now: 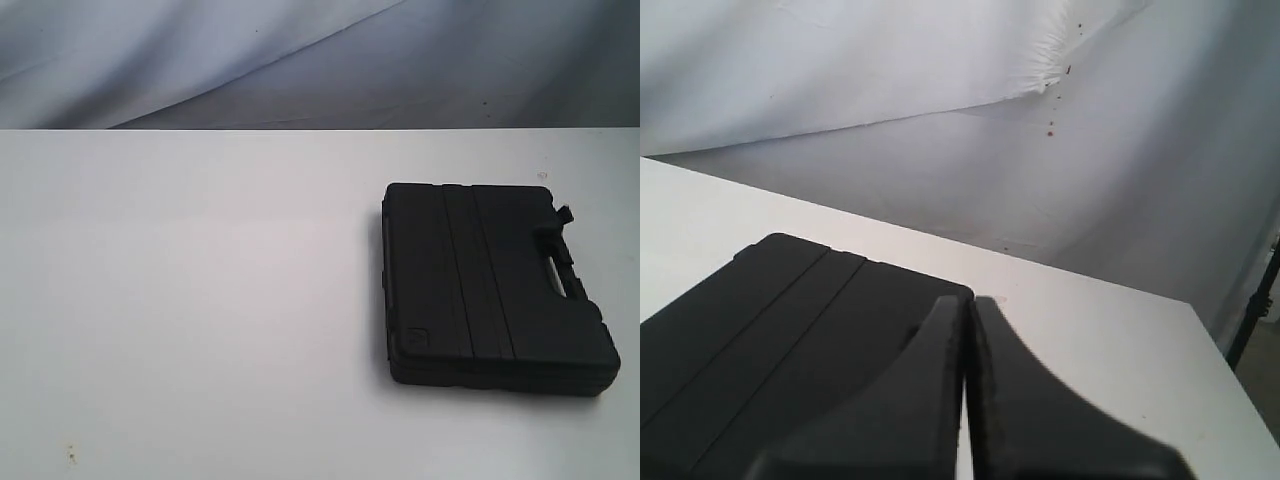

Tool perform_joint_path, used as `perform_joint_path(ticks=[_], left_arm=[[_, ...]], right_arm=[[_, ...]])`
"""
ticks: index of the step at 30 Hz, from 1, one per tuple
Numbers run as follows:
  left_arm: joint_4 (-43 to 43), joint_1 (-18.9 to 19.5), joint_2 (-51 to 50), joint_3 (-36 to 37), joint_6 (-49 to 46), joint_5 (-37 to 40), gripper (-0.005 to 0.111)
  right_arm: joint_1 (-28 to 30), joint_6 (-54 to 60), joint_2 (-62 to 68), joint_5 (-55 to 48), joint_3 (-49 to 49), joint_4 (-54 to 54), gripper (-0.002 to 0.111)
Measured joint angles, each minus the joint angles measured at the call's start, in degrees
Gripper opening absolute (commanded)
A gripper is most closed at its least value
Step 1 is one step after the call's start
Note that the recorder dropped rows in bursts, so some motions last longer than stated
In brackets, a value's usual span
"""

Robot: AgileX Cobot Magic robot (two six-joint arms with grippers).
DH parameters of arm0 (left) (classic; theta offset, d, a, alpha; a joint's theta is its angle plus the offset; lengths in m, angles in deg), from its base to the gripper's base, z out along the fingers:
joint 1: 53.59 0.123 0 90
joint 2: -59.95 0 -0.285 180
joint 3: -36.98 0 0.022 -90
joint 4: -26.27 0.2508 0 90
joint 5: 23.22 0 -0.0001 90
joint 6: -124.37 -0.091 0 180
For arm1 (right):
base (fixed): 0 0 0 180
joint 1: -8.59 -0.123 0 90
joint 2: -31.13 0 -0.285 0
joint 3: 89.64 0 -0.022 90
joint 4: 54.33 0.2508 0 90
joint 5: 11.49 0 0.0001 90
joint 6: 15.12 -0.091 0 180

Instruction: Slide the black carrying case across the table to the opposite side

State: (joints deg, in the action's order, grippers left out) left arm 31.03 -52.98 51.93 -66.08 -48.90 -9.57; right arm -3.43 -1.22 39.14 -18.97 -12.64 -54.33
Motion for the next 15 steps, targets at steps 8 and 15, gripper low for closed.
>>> perform_joint_path(ticks=[8,15], left_arm=[[0.0,0.0,0.0,0.0,0.0,0.0,0.0],[0.0,0.0,0.0,0.0,0.0,0.0,0.0]], right_arm=[[0.0,0.3,0.0,-0.9,0.0,1.3,0.0],[0.0,0.9,0.0,-0.9,0.0,-3.5,0.0]])
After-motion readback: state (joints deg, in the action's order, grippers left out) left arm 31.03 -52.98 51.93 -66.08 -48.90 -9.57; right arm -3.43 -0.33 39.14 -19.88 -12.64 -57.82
